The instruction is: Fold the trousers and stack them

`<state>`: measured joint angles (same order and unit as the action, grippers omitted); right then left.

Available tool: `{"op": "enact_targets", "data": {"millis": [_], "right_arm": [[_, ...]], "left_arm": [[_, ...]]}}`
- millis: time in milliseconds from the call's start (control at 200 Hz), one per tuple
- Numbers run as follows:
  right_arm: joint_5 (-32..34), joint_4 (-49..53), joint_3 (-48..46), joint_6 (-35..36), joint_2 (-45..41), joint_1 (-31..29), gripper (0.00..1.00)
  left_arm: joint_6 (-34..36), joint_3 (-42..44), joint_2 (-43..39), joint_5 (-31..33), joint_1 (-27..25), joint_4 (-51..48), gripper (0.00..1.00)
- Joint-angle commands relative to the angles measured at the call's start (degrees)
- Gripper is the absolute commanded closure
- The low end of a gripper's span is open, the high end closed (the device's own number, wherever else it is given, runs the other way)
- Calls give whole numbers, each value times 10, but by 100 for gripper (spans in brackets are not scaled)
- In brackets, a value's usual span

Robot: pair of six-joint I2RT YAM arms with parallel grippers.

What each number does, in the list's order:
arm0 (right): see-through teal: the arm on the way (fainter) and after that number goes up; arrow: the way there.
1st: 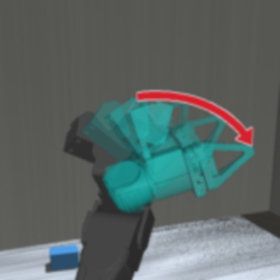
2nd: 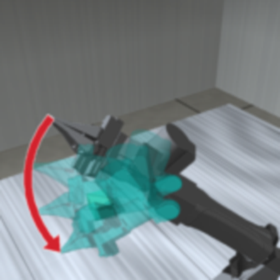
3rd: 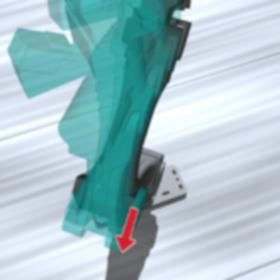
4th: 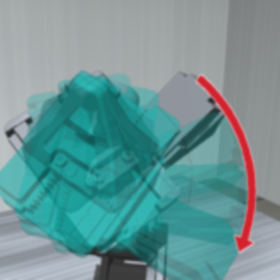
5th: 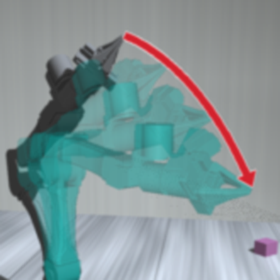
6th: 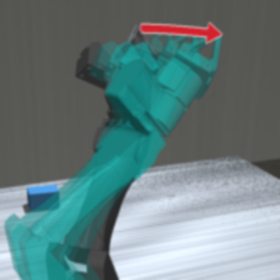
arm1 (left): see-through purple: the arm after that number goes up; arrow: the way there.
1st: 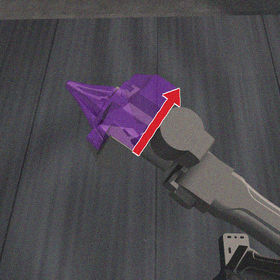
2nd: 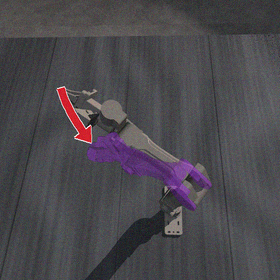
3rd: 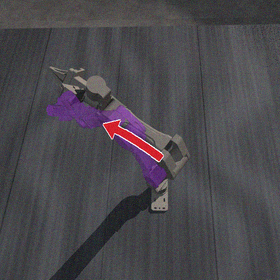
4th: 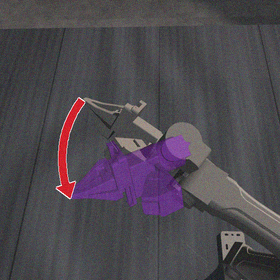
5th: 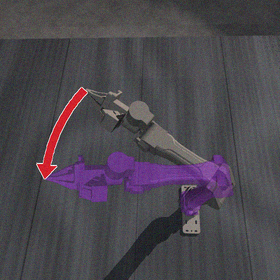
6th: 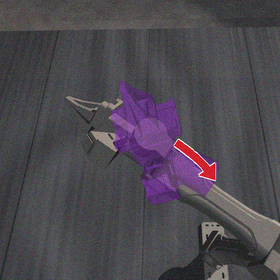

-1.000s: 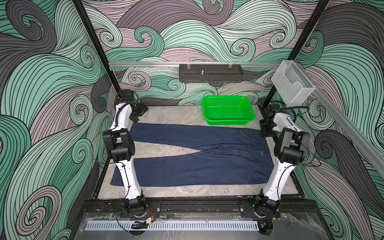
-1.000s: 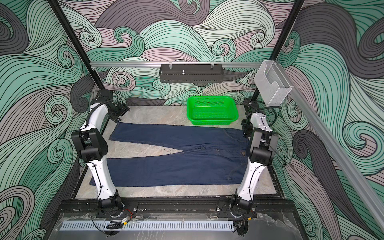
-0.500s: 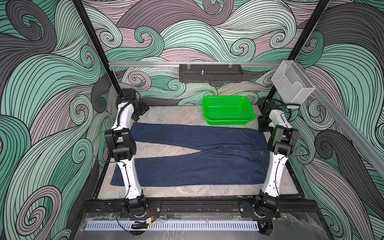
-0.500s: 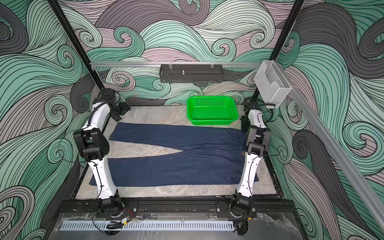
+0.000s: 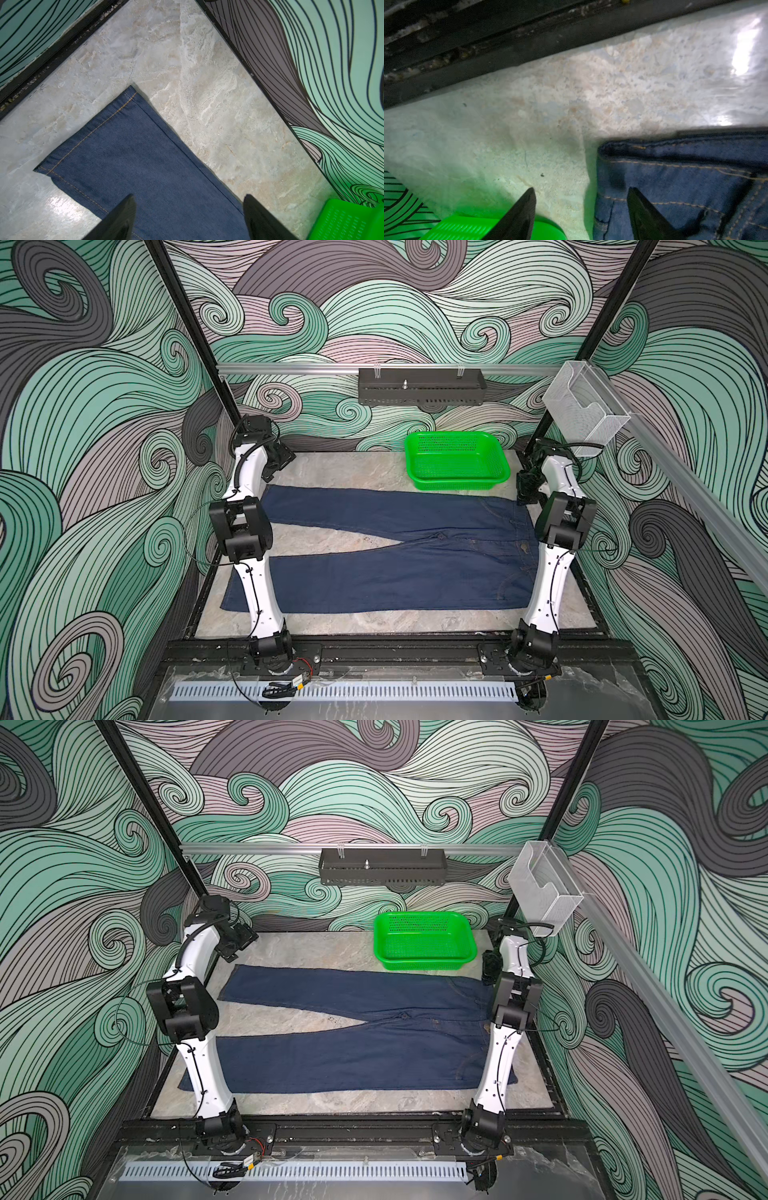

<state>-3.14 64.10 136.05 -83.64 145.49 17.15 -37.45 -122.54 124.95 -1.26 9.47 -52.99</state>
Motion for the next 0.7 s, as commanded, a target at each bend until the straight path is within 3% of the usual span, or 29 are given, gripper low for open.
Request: {"op": "enact_targets", "data": {"millis": [0, 200, 455, 590, 695], "right_arm": [[-29, 76, 26, -2, 26, 11, 25], [-13, 76, 8, 5, 6, 19, 21], [-2, 89, 47, -4, 52, 19, 25], [3, 96, 57, -7, 70, 20, 30], [6, 101, 47, -7, 72, 21, 40]], "left_arm": [[9, -22, -12, 19, -2, -21, 16], [9, -20, -16, 27, -2, -25, 16], [9, -19, -19, 32, -2, -29, 16], [10, -19, -17, 38, -2, -29, 16], [11, -21, -19, 46, -2, -31, 16]]}}
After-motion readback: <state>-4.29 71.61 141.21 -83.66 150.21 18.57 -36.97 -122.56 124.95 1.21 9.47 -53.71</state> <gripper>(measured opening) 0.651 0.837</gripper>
